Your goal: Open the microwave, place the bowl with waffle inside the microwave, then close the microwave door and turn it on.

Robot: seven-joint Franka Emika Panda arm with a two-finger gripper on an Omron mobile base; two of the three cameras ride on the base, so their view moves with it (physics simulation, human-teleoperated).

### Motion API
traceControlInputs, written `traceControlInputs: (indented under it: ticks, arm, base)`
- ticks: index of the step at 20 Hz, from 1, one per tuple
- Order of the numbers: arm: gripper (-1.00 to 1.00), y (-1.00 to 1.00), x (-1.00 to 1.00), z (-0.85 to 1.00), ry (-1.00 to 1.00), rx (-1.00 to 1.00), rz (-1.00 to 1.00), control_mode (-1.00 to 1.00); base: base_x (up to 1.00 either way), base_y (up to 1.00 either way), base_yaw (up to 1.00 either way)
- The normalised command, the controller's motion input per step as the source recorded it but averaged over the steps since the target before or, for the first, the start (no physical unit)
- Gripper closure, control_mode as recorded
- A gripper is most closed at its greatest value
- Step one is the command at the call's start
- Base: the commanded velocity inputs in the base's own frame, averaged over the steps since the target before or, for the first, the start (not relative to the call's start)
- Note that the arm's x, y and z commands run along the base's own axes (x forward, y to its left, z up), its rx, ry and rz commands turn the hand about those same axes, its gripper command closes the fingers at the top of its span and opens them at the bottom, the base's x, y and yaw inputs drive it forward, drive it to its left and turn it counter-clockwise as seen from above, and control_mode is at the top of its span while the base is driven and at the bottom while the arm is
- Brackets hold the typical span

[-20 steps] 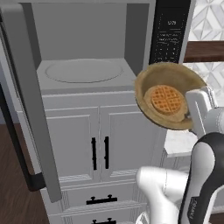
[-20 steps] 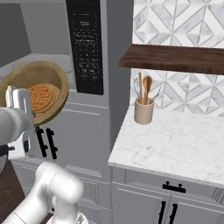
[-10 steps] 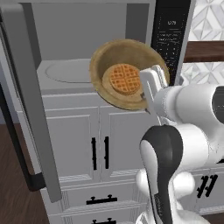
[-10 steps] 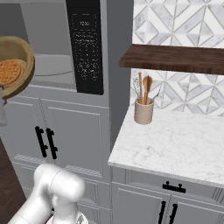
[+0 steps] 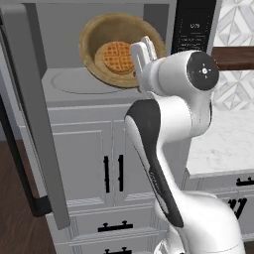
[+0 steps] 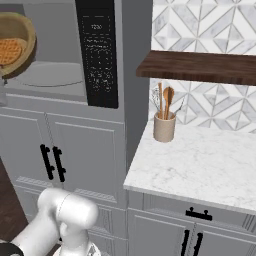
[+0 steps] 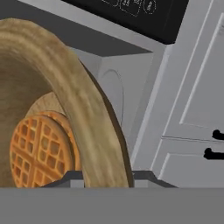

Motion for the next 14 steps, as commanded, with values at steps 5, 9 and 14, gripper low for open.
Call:
traceControlInputs:
  ticks: [5,9,14]
  arm:
    - [1.00,0.00,0.60,0.19,0.39,0.00,-0.09,-1.00]
    - [1.00,0.00,0.64,-0.03,0.35,-0.11,-0.19,-1.00]
    - [1.00,0.00,0.65,-0.38,0.16,-0.10,-0.19,-1.00]
  base:
    - [0.00,0.00,0.00]
    - [0.00,0.00,0.00]
    - [0.00,0.00,0.00]
